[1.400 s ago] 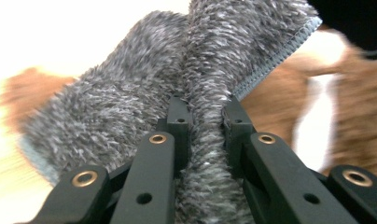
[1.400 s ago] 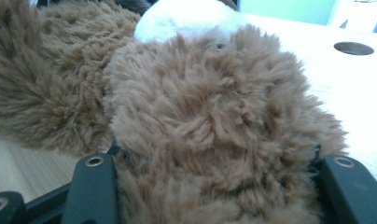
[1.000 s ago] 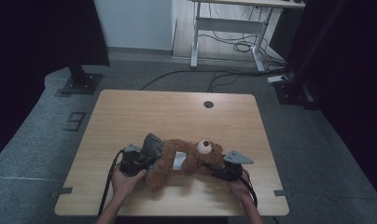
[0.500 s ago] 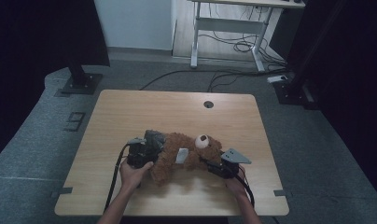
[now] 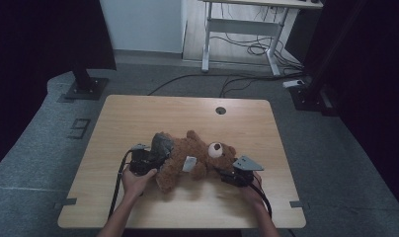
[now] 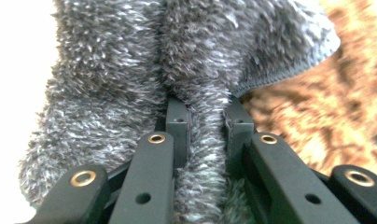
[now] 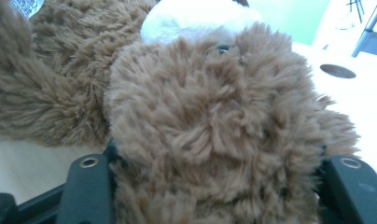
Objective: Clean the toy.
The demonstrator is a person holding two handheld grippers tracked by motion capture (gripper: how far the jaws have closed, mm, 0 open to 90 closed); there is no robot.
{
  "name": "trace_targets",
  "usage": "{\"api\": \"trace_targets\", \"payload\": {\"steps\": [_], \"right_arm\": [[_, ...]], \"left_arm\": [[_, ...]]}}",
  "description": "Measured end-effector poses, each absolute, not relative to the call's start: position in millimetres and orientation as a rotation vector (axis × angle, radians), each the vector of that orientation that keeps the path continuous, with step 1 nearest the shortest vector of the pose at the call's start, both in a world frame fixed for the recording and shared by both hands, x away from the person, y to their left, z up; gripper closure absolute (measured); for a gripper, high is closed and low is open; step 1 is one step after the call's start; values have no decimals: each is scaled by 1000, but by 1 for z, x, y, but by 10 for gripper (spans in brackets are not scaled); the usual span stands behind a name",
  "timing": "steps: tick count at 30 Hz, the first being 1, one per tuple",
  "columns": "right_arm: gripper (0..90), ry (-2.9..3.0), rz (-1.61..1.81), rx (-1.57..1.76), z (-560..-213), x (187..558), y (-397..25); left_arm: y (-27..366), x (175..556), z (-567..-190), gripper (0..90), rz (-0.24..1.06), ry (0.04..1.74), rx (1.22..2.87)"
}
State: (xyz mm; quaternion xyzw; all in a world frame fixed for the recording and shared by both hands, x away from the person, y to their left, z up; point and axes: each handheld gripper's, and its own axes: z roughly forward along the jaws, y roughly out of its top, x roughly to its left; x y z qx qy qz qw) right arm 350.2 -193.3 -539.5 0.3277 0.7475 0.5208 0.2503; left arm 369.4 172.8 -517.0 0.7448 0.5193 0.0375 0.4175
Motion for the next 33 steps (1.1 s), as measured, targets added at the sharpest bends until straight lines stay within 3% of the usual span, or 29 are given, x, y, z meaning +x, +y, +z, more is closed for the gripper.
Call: {"api": "trace_targets", "payload": {"steps": [5, 10, 14, 17, 21, 27, 33], "right_arm": [[355, 2049, 1403, 888, -540, 343, -196], [351, 2041, 1418, 874, -541, 343, -196], [349, 2038, 1438, 881, -542, 345, -197], [347, 2038, 1452, 890, -543, 346, -198], [343, 2038, 1466, 893, -544, 347, -200], [338, 2046, 1491, 895, -545, 348, -200], [337, 2048, 1492, 897, -545, 348, -201]], "left_arm": [[182, 363, -524, 762, 139, 1356, 1926], [194, 358, -505, 763, 177, 1334, 1845], [168, 356, -447, 762, 232, 1156, 1783], [138, 363, -429, 759, 235, 1087, 1802], [104, 382, -443, 757, 168, 1110, 1874], [121, 388, -471, 770, 65, 1163, 1795], [151, 380, -482, 773, 193, 1268, 1843]]}}
